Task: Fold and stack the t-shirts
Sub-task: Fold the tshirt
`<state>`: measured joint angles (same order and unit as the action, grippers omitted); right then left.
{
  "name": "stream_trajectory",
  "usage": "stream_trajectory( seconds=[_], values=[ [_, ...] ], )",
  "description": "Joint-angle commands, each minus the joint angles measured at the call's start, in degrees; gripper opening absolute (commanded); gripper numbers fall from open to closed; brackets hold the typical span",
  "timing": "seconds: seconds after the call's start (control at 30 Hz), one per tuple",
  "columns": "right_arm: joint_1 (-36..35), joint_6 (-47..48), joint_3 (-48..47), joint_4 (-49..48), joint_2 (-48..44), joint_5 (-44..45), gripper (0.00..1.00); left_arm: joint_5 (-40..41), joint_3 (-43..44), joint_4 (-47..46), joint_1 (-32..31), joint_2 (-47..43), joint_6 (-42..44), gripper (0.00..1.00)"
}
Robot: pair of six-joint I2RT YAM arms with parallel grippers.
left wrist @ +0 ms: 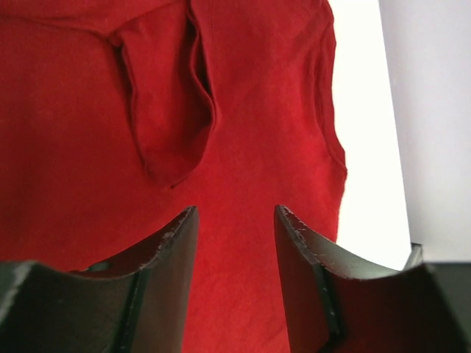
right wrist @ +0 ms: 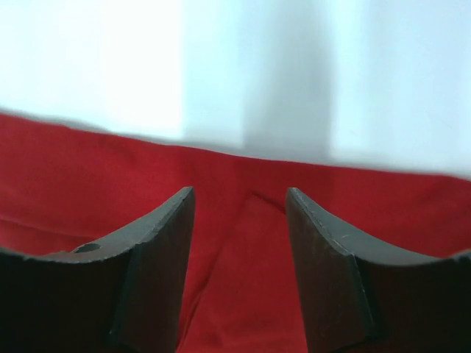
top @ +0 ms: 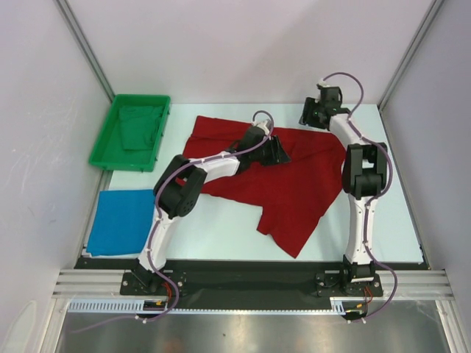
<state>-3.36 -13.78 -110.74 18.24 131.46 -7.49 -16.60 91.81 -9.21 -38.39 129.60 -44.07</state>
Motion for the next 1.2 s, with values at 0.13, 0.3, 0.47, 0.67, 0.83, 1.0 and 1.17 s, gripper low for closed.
stream_trajectory(
  seconds=[0.13,0.3,0.47,0.67,0.83,1.0,1.17],
  values=[
    [-3.5,11.0,-6.4,7.0,5.1,9.1,0.56,3.1,4.9,5.1,-0.5,4.1,4.2,0.53],
    [-4.8,13.5,-6.2,6.7,6.2,11.1,0.41,3.2,6.5,5.6,-0.7,5.4,4.4,0.50],
    [-5.5,14.9,-5.5,6.1,6.6,13.7,0.39,3.0,7.9,5.8,-0.8,6.9,4.0,0.45],
    [-5.6,15.7,-5.8,5.1,7.1,13.9,0.39,2.6,9.5,6.1,-0.8,8.1,3.4,0.42],
    [-5.6,15.8,-6.8,4.9,8.3,13.4,0.38,2.8,10.5,6.1,-0.8,8.9,3.0,0.40],
    [-5.7,15.9,-8.2,5.1,9.0,12.1,0.35,3.1,11.5,6.6,-0.6,9.4,2.9,0.38],
    [-5.6,15.2,-8.4,5.0,9.0,11.2,0.32,3.2,12.0,6.9,-0.5,9.4,3.3,0.43]
  ],
)
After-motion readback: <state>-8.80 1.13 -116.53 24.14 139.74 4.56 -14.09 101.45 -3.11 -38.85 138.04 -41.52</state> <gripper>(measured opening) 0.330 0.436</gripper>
